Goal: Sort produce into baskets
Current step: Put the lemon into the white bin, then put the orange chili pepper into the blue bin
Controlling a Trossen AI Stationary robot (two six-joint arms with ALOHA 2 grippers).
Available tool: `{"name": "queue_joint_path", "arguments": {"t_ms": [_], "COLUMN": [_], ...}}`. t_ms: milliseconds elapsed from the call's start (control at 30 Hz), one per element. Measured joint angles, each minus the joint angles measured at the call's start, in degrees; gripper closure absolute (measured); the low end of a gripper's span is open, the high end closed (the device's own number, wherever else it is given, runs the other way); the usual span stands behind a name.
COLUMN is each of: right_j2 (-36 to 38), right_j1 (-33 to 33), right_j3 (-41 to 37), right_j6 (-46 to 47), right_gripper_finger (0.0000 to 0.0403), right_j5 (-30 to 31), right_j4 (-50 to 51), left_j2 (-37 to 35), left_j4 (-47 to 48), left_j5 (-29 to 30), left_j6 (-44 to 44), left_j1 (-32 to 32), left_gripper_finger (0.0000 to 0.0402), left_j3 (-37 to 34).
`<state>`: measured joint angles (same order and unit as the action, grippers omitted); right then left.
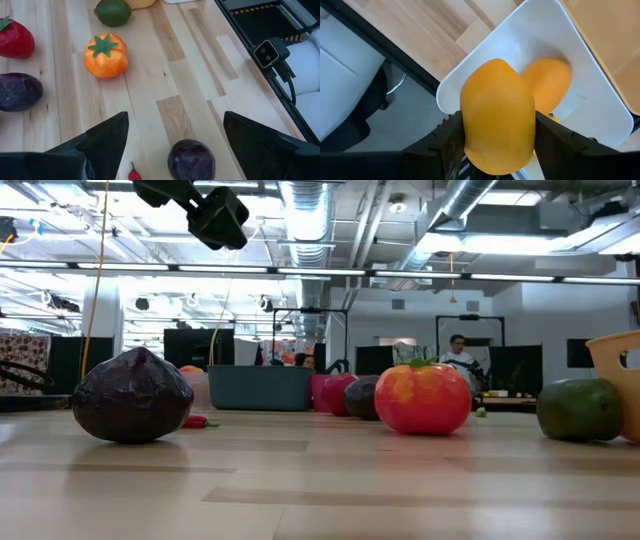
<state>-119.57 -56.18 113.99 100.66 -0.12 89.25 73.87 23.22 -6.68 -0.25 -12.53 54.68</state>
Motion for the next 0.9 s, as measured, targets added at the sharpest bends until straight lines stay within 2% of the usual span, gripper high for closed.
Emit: {"name": "queue_joint_path", "arguments": {"t_ms": [233,600,900], "right_j2": [-0.04,-0.07,-0.09], "right_j1": [-0.09,-0.03,0.08], "right_j3": [-0.02,-0.02,-0.04], "right_j6": [-0.18,-0.19,-0.45], "right_gripper_finger": [0.0166,0.0101,0.0065], "right_j5": [-0.02,-0.02,-0.02], "right_j4": [0.12,0.50,0.52], "left_j2": [0.00,0.00,0.00], "left_j4": [0.00,0.00,0.01], "left_j5": [0.00,-0.02,-0.01], "left_j6": [-0.22,-0.22,-0.21], "left_j1": [-0.02,-0.02,-0.02], "left_gripper_finger": [0.0088,0.0088,0.0088], "left_j3": [0.00,0.00,0.00]}}
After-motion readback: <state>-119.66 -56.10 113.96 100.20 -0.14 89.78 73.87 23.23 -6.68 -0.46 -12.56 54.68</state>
